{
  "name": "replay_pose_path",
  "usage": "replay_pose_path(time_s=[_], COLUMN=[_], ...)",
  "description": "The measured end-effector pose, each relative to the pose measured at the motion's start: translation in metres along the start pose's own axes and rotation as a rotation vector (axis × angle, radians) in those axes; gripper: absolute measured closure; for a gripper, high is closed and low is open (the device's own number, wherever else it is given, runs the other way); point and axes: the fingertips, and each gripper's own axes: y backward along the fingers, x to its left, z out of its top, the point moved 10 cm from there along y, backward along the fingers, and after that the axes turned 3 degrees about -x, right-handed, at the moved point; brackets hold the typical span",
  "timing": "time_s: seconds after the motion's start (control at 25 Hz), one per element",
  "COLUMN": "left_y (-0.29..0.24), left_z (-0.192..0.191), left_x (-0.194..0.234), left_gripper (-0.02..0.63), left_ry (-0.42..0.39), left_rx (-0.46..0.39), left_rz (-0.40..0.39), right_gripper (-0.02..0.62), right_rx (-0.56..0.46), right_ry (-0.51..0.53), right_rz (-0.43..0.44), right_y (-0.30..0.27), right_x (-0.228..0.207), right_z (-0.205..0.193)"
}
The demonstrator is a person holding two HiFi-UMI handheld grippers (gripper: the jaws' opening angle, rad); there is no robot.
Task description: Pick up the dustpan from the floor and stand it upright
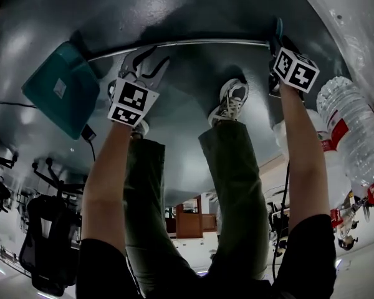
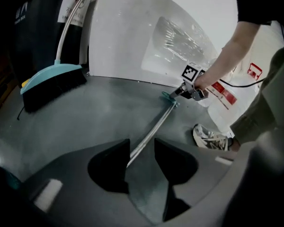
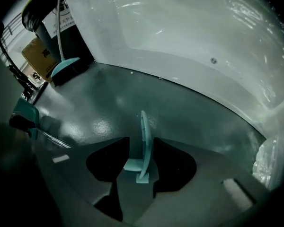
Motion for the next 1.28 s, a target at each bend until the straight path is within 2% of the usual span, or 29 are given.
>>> replay_pose_path(time_s=[0.2,0.28,0.44,0.76,0.88,1.16,1.28], left_y=[-0.003,0.000,0.008,0.035,0.051,0.095,0.122], left_z=[-0.009,-0.010,-0.006,0.024,0.039,0.076,0.090], left_x=[-0.002,-0.002,0.001,-0.002,-0.002,-0.004,-0.004], left_gripper=[0.434,0.434,0.434,0.434,0.434,0.437,0.468], left_ry=[0.016,0.012,0.023,0.090,0.093,0.086,0.085], left_rx=[0.005,0.004,-0.004,-0.066,-0.082,-0.132,-0.161], left_rz=[0.001,-0.004,0.001,0.029,0.047,0.071,0.081], right_gripper=[0.440,0.513,0.529,0.534,0.534,0.534,0.534], right_rx=[0.045,0.059,0.066,-0.050,-0.088,-0.190,-0.236], right_ry=[0.019,0.026,0.060,0.070,0.090,0.195,0.243], right_rz=[-0.021,-0.051,-0.065,-0.079,-0.080,-0.073,-0.062], right_y=[-0.016,-0.016,-0.006,0.051,0.077,0.143,0.175], right_x=[-0.002,-0.003,-0.001,0.012,0.020,0.050,0.069], right_z=[-0.002,-0.002,-0.001,0.026,0.040,0.080,0.099])
